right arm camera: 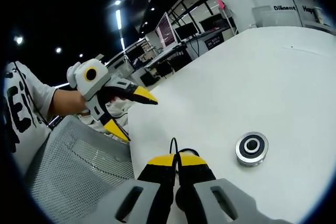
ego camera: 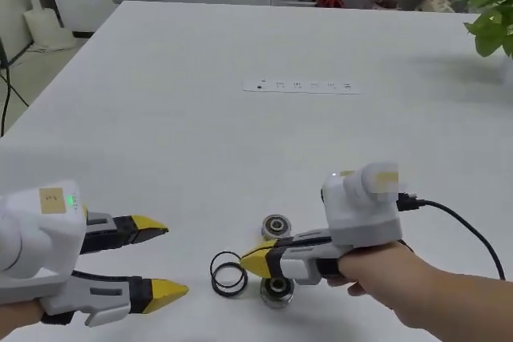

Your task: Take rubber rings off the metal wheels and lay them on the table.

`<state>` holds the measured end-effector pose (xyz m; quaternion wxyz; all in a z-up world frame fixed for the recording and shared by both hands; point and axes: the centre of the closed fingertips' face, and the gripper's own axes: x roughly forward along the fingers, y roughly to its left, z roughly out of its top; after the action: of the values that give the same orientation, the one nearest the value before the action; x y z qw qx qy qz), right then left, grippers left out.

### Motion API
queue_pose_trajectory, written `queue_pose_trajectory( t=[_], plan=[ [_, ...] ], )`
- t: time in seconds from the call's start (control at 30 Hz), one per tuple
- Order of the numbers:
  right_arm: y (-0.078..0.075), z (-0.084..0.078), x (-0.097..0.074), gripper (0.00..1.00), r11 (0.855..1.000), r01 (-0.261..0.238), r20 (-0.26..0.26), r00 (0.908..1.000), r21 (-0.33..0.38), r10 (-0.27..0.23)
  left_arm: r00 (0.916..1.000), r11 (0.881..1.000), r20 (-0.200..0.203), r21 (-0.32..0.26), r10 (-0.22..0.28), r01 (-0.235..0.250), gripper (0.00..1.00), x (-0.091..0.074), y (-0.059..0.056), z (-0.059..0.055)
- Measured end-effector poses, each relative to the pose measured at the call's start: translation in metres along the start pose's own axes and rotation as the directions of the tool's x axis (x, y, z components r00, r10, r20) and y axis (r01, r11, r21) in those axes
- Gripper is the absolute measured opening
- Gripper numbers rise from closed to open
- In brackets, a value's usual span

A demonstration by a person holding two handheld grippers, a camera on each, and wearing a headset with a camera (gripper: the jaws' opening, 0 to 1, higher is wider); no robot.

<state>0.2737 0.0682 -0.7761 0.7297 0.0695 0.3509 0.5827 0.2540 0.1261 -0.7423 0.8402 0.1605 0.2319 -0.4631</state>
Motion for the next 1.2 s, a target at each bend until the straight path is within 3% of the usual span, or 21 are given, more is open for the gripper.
queue_pose_trajectory(
  t=[0.2,0.63,1.2],
  plan=[
    [-0.002,-0.005,0.003,0.00,0.998,-0.007,-0.012,0.9999,0.066,0.008,1.0000,1.000,-0.003,-0.002,0.000,0.000,0.48,-0.001,-0.002,-0.001],
    [-0.007,-0.010,0.004,0.00,0.995,0.008,-0.023,0.9997,0.099,-0.006,0.9999,1.000,-0.012,0.001,0.001,-0.001,0.48,-0.002,-0.004,-0.002],
    [-0.011,-0.015,0.006,0.06,0.998,0.031,-0.052,0.9983,0.057,-0.028,0.9997,1.000,-0.022,-0.003,-0.007,0.007,0.48,0.002,-0.004,-0.001]
  ],
)
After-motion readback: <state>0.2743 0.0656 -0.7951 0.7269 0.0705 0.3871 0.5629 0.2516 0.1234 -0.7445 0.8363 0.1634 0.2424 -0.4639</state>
